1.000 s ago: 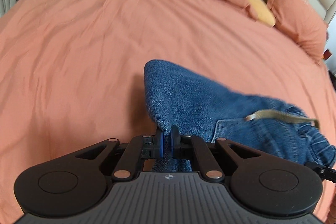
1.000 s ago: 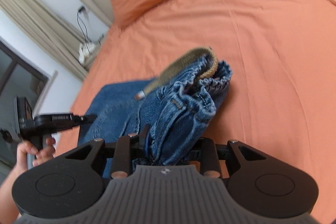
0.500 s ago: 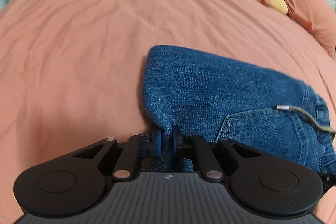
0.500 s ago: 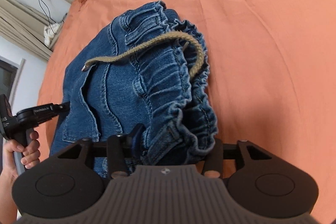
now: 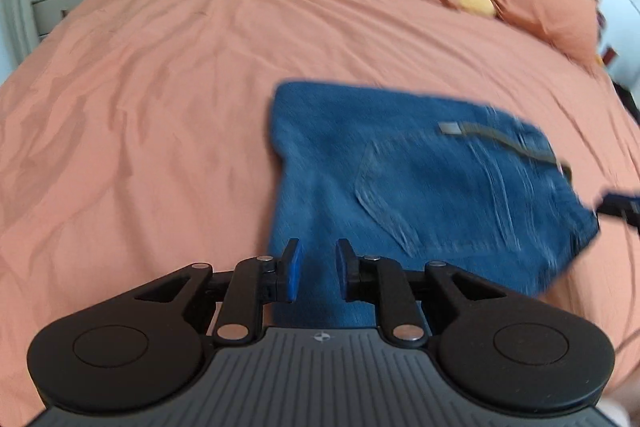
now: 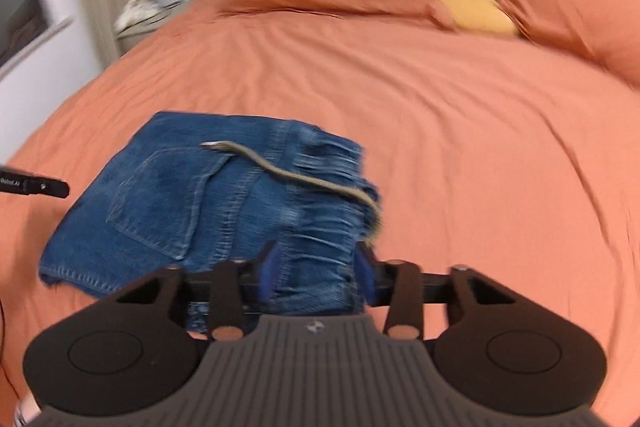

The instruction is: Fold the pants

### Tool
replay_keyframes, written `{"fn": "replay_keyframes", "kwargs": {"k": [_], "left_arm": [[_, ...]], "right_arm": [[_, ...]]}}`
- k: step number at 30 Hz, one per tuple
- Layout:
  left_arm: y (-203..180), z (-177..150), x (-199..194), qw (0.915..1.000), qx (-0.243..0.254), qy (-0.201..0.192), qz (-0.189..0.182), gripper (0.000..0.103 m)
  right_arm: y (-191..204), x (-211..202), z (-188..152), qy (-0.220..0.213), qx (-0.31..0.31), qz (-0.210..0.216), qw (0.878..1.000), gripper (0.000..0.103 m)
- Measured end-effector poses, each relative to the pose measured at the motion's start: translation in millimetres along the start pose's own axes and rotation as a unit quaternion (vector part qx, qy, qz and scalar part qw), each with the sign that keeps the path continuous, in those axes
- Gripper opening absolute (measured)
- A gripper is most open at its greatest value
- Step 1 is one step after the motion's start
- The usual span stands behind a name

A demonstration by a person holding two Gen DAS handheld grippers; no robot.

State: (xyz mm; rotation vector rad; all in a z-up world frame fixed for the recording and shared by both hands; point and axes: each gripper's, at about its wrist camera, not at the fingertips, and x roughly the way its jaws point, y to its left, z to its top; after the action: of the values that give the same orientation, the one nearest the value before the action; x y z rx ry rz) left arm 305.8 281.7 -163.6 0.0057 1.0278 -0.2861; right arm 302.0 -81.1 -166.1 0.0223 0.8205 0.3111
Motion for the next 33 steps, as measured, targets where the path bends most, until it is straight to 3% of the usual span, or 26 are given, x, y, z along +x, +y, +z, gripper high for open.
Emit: {"fn": "replay_keyframes", "kwargs": {"k": [2, 6, 8, 11, 19, 20, 22, 23, 28, 30, 33], "left_arm": [[-5.9, -7.7, 13.3, 0.9995, 0.015, 0.019, 0.022, 0.021], [3.0, -21.7, 49.7, 0.9973, 0.001, 0.065, 0.034, 0.023], [5.8, -27.1, 59.7, 0.9976, 0.0, 0.063, 0.029, 0.022], [-0.5, -24.6, 62.7, 0.9968, 0.005, 0.066, 0.045, 0.022], [-16.6, -17.3, 46.3, 0.9937, 0.023, 0.067, 0.087, 0.023], [-21.1, -16.1, 39.6, 0.9934, 0.028, 0.061, 0.092, 0.023], [-28.8, -18.4, 20.9, 0.994, 0.037, 0.045, 0.093, 0.023], [-34.1, -17.8, 9.6, 0.9944, 0.041, 0.034, 0.091, 0.023], [-64.8, -3.8, -44.1, 0.9935, 0.059, -0.019, 0.095, 0.024], [-79.5, -0.4, -68.2, 0.9921, 0.069, -0.043, 0.095, 0.029], [-101.2, 5.2, -104.1, 0.9884, 0.082, -0.086, 0.094, 0.045]], "right_arm": [[9.5, 12.3, -0.1, 0.001, -0.019, 0.018, 1.0, 0.023], [21.8, 56.4, -10.4, 0.05, -0.047, 0.004, 0.998, 0.016], [23.2, 74.8, -20.8, 0.067, -0.061, -0.002, 0.996, 0.016], [22.6, 83.2, -26.1, 0.06, -0.065, -0.006, 0.996, 0.015], [20.3, 83.5, -5.1, 0.093, -0.054, -0.003, 0.994, 0.016], [21.2, 80.4, -0.1, 0.094, -0.055, -0.003, 0.994, 0.018], [24.5, 67.0, 7.4, 0.085, -0.058, 0.004, 0.995, 0.038], [26.1, 58.3, 11.3, 0.075, -0.062, 0.003, 0.995, 0.042], [34.1, 9.3, 31.0, 0.034, -0.074, 0.021, 0.996, 0.051], [37.6, -15.4, 36.8, 0.017, -0.074, 0.032, 0.997, 0.058], [40.9, -53.9, 45.0, -0.013, -0.076, 0.049, 0.996, 0.064]]}}
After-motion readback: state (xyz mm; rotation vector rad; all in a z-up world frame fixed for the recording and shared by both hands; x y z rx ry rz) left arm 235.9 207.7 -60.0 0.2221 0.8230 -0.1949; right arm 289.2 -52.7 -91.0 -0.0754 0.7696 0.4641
